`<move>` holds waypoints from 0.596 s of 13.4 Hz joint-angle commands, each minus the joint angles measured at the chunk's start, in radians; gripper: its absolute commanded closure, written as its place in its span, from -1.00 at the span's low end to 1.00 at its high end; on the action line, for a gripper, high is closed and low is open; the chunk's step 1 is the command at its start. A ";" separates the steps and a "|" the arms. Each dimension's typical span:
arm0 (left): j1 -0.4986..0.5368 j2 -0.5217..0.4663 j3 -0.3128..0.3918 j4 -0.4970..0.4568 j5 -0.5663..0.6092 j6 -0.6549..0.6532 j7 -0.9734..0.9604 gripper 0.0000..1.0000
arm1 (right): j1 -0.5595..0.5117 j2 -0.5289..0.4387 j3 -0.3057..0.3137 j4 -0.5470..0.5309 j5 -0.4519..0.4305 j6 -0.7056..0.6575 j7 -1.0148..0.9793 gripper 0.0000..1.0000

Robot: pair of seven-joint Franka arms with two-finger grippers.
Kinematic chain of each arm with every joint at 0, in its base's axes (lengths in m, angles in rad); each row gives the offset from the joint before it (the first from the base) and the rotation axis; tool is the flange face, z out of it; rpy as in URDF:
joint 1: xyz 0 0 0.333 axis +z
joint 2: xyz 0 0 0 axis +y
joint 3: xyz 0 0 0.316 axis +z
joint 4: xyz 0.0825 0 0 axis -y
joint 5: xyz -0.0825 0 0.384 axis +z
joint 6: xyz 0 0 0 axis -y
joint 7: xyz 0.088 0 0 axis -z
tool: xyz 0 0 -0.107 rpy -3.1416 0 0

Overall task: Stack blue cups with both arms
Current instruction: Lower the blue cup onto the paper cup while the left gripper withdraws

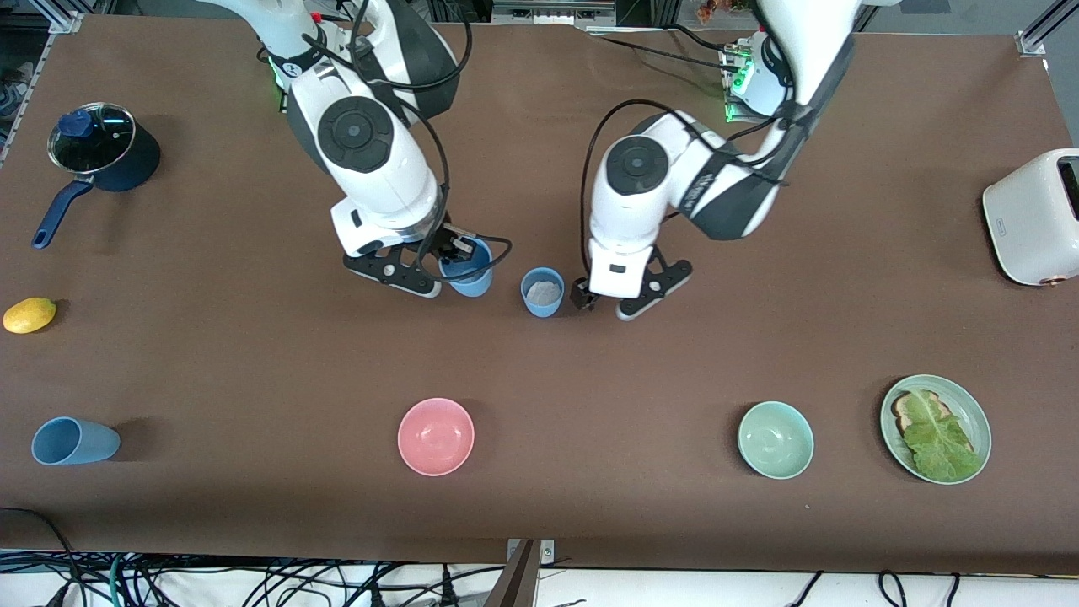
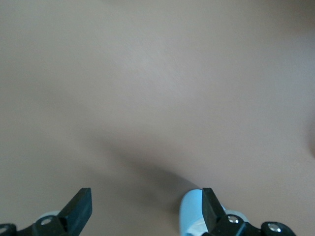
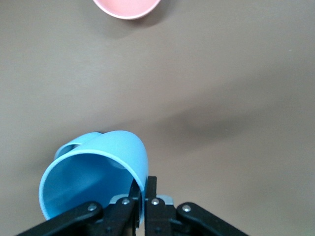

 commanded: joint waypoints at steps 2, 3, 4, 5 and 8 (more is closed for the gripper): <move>0.145 -0.120 -0.013 -0.010 -0.094 -0.157 0.326 -0.98 | 0.065 0.137 -0.007 0.182 0.000 -0.012 0.106 1.00; 0.186 -0.146 -0.011 -0.007 -0.112 -0.194 0.421 -0.98 | 0.078 0.146 -0.007 0.182 -0.004 -0.007 0.125 1.00; 0.228 -0.159 -0.010 0.014 -0.117 -0.237 0.518 -0.98 | 0.092 0.157 -0.009 0.182 -0.005 -0.007 0.140 1.00; 0.267 -0.160 -0.008 0.049 -0.117 -0.295 0.611 -0.98 | 0.105 0.164 -0.009 0.182 -0.007 -0.007 0.143 1.00; 0.376 -0.162 -0.007 0.127 -0.117 -0.403 0.866 -0.98 | 0.141 0.187 -0.010 0.182 -0.022 -0.004 0.148 1.00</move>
